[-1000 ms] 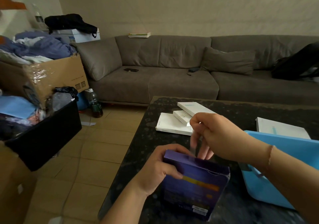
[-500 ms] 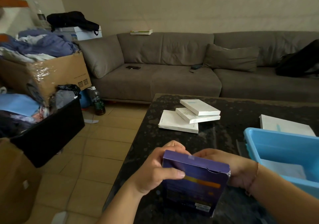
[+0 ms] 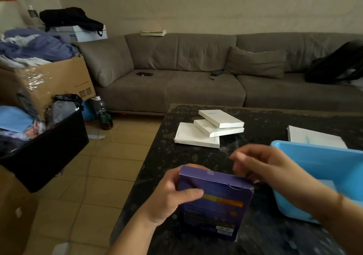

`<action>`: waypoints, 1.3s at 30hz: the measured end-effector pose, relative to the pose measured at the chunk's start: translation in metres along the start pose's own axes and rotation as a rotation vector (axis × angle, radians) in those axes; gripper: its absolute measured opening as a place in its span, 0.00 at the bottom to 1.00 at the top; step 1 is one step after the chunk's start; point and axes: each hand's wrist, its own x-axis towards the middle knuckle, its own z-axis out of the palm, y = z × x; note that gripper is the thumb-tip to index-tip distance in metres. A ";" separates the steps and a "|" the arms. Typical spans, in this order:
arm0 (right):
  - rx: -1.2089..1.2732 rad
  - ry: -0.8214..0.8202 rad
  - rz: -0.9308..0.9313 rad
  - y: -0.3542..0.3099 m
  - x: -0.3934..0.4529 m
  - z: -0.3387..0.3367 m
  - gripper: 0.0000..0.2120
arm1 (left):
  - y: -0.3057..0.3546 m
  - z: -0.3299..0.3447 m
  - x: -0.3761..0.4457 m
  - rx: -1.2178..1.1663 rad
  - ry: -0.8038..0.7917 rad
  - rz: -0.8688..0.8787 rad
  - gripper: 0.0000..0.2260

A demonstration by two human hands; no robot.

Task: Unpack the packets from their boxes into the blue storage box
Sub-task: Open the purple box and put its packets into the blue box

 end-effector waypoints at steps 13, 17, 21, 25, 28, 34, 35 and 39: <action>-0.817 0.047 -0.572 -0.016 -0.031 0.002 0.11 | -0.009 0.000 -0.009 0.035 0.066 -0.056 0.16; -0.817 0.065 -0.642 -0.012 -0.032 0.005 0.08 | -0.008 -0.002 -0.009 0.083 0.057 -0.055 0.15; -0.805 0.101 -0.660 -0.013 -0.031 0.006 0.06 | -0.006 -0.004 -0.008 0.094 0.028 -0.041 0.17; -0.688 0.064 -0.589 -0.017 -0.029 0.006 0.05 | -0.007 -0.008 -0.008 0.124 -0.007 -0.058 0.20; -0.406 0.021 -0.369 -0.020 -0.024 0.006 0.08 | -0.003 -0.005 -0.011 0.091 -0.043 0.005 0.27; -0.258 0.256 -0.245 -0.006 -0.015 0.017 0.12 | 0.004 0.022 -0.009 0.169 0.285 0.409 0.16; -0.247 0.323 -0.265 -0.005 -0.015 0.021 0.11 | 0.003 0.023 -0.008 0.262 0.322 0.457 0.12; -0.233 0.466 -0.292 0.000 -0.009 0.030 0.07 | -0.002 0.021 -0.008 0.504 0.418 0.472 0.04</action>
